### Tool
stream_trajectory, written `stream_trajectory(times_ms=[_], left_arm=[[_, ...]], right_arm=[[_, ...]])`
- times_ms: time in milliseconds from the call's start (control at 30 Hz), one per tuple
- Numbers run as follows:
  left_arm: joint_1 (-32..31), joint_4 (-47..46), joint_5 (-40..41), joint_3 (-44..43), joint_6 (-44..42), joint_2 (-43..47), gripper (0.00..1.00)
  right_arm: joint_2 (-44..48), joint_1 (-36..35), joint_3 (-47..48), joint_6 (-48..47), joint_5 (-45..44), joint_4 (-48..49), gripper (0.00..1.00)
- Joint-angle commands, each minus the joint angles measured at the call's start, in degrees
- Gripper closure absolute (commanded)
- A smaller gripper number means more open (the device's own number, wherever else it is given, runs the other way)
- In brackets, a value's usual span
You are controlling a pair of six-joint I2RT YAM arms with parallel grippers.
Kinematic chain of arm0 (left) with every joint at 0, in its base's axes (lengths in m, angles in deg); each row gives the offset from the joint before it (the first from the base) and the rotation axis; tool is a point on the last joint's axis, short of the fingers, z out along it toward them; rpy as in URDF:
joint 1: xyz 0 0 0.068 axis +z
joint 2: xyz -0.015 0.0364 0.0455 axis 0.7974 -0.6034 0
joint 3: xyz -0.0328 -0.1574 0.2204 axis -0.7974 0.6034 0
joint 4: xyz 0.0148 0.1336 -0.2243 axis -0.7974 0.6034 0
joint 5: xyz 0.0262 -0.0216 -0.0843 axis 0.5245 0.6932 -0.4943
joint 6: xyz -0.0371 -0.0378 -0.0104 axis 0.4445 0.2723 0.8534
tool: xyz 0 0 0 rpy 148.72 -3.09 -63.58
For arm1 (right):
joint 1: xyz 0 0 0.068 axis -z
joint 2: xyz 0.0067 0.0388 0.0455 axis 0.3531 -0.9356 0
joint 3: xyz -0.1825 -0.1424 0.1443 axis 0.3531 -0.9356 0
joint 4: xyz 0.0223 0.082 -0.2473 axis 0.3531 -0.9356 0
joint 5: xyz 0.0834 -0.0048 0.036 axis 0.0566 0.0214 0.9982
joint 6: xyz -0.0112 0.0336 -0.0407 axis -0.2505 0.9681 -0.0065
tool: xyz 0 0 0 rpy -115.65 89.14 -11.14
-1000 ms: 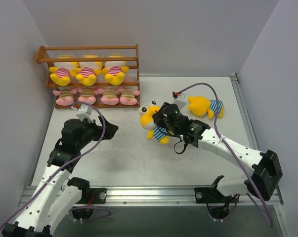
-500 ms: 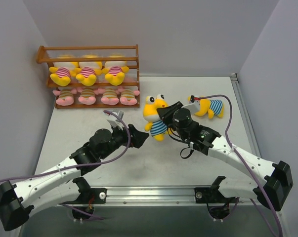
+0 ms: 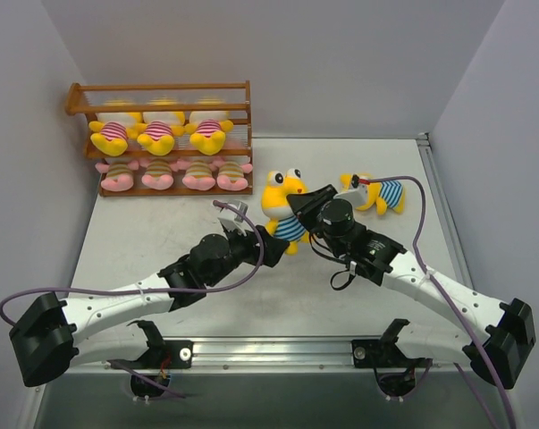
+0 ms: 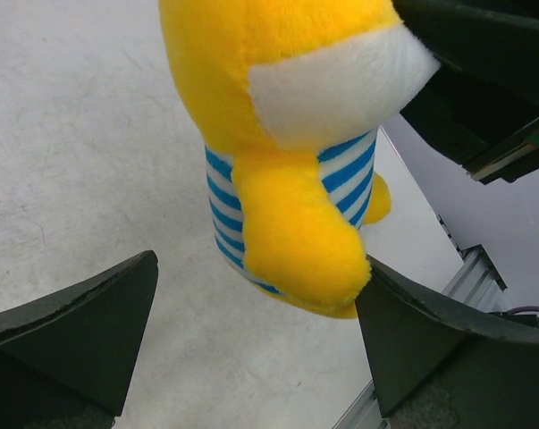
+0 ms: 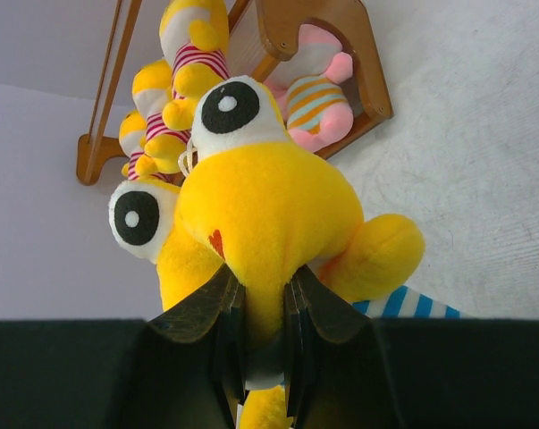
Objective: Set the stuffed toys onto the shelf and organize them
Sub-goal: Pass the stuffed toy from the right arm to the left
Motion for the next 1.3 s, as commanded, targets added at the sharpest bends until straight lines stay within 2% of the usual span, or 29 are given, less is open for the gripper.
stream_trajectory(times_ms=[0, 300, 500, 533, 567, 633, 667, 733, 767, 867, 900, 933, 967, 1000, 1067, 1100, 1200, 1267], left_arm=[[-0.1, -8.2, 0.4, -3.0, 0.3, -1.5, 0.03], [-0.2, -11.6, -0.4, -3.1, 1.3, -3.5, 0.06], [-0.1, -11.6, 0.0, -3.5, 1.7, -4.2, 0.19], [-0.1, -11.6, 0.1, -3.4, 1.9, -4.2, 0.22], [0.0, -11.9, 0.2, -3.3, 1.9, -4.1, 0.33], [0.0, -12.0, 0.3, -3.2, 2.0, -4.1, 0.42], [0.0, -12.1, 0.3, -3.1, 2.0, -4.1, 0.51], [0.0, -12.0, 0.5, -3.1, 1.8, -4.1, 0.59], [0.0, -12.0, 0.6, -2.8, 1.9, -3.9, 0.68], [0.4, -12.1, 0.7, -2.3, 1.9, -3.4, 0.82], [0.5, -12.1, 0.7, -2.1, 2.1, -3.4, 0.94], [0.7, -12.0, 0.7, -1.9, 2.1, -3.3, 0.97], [0.8, -11.6, 0.6, -1.8, 2.1, -3.0, 0.98], [1.1, -11.4, 0.6, -1.5, 2.2, -2.7, 0.98], [1.4, -11.1, 0.6, -1.0, 2.3, -2.1, 0.98], [2.0, -11.1, 0.5, -0.3, 2.9, -1.9, 0.98], [2.9, -11.0, 0.0, 0.6, 3.9, -1.2, 0.98], [4.2, -10.8, -0.4, 1.5, 4.8, -0.6, 0.98]], right_arm=[[1.6, 0.0, -0.4, 1.6, -2.0, 3.7, 1.0], [1.8, 0.0, -1.3, 1.0, -0.7, 5.1, 1.0], [1.8, 0.0, -1.9, 0.8, 0.2, 6.0, 1.0], [1.8, 0.0, -1.9, 0.7, 0.4, 5.9, 0.99], [1.9, 0.0, -1.9, 0.7, 0.4, 5.9, 0.99], [2.0, 0.0, -2.1, 0.7, 0.5, 6.0, 0.97], [2.0, 0.0, -2.3, 0.7, 0.5, 6.0, 0.96], [2.0, 0.0, -2.7, 0.7, 0.6, 6.2, 0.94], [2.0, 0.0, -2.6, 0.6, 0.8, 6.3, 0.93], [1.9, 0.0, -2.6, -0.1, 0.8, 6.2, 0.86], [1.9, 0.1, -2.6, -0.8, 0.7, 6.2, 0.78], [2.1, 0.0, -2.6, -1.2, 0.4, 5.9, 0.74], [2.3, 0.0, -2.5, -1.7, -0.5, 5.5, 0.69], [2.4, 0.0, -2.4, -2.4, -1.0, 5.2, 0.58], [2.9, 0.0, -1.9, -4.3, -3.2, 3.1, 0.46], [3.6, 0.0, -1.6, -5.0, -3.8, 2.6, 0.35], [4.6, 0.0, -0.1, -8.9, -6.4, 0.5, 0.19], [5.5, 0.0, 0.8, -12.8, -7.5, -1.3, 0.13]])
